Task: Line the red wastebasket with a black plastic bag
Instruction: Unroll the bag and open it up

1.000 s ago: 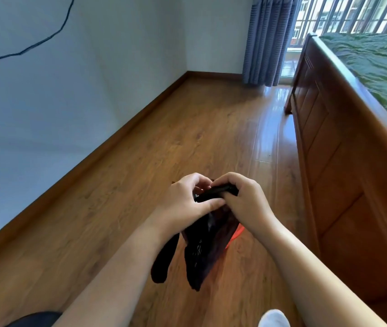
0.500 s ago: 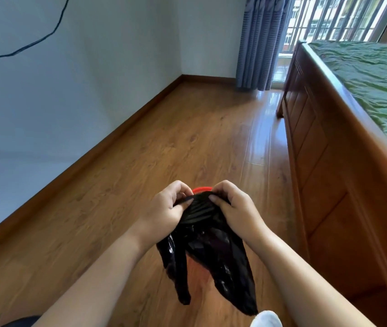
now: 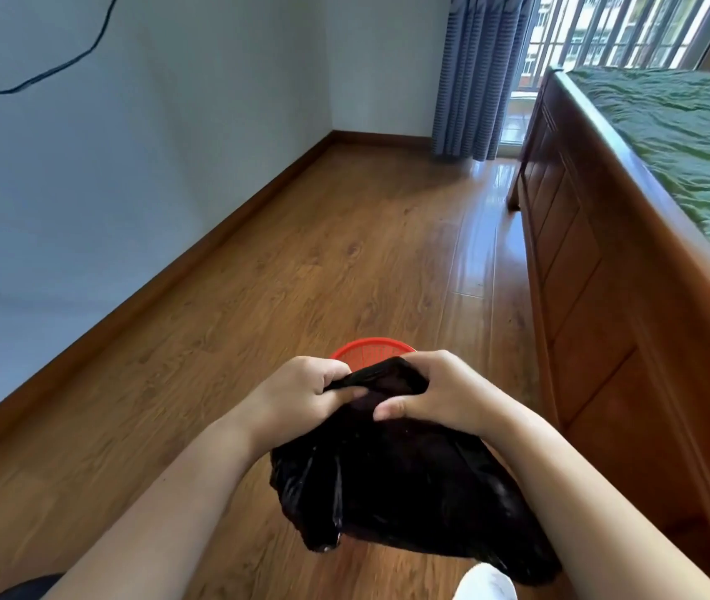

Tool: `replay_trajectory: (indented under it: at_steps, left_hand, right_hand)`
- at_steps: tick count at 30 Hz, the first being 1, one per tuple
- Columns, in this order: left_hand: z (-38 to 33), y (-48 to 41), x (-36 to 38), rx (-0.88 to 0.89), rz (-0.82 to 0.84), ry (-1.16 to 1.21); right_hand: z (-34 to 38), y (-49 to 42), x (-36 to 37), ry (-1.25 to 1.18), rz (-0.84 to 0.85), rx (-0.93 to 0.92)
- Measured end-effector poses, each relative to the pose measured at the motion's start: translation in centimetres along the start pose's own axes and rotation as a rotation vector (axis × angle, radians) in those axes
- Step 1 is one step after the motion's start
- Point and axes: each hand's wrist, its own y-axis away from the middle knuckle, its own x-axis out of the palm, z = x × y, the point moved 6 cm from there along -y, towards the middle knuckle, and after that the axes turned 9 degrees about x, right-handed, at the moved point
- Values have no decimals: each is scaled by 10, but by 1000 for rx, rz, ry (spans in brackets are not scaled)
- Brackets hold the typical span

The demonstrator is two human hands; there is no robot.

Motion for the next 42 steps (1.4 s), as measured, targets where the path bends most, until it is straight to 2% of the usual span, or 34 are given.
replay_trajectory:
  at_steps: [2,6,9,13,19,23,27,31,35,39,42]
  left_hand:
    - [1,0,1,-1,12,-74]
    - [0,0,2,20,-12,-82]
    - [4,0,3,-2,-42,13]
    - [15,2,9,-70,-24,190]
    - [14,-2,22,-64,-107,294]
    - [12,0,25,-35,-26,190]
    - [17,4,20,-133,-18,3]
    - [17,5,14,-152,-147,-154]
    - [7,4,-2,-54,-400,-295]
    - [-8,-8,-23,52,-563,-211]
    - [-5,-16,-36,36,-687,-60]
  right_hand:
    - [-4,-1,10,56,79,45]
    - [-5,0,7,27,46,4]
    - [-6,-1,0,76,-25,-34]
    - [-14,-3,-6,12,-103,-2]
    - [-9,-4,-12,-25,-193,-13]
    - [-2,1,-8,40,-84,-33]
    - [-9,1,-3,238,-18,47]
    - [-13,0,-5,326,-65,111]
    - [-14,-1,-27,288,-288,70]
    - [-7,0,-51,210,-520,-24]
    - [-2,0,-66,95,-642,-84]
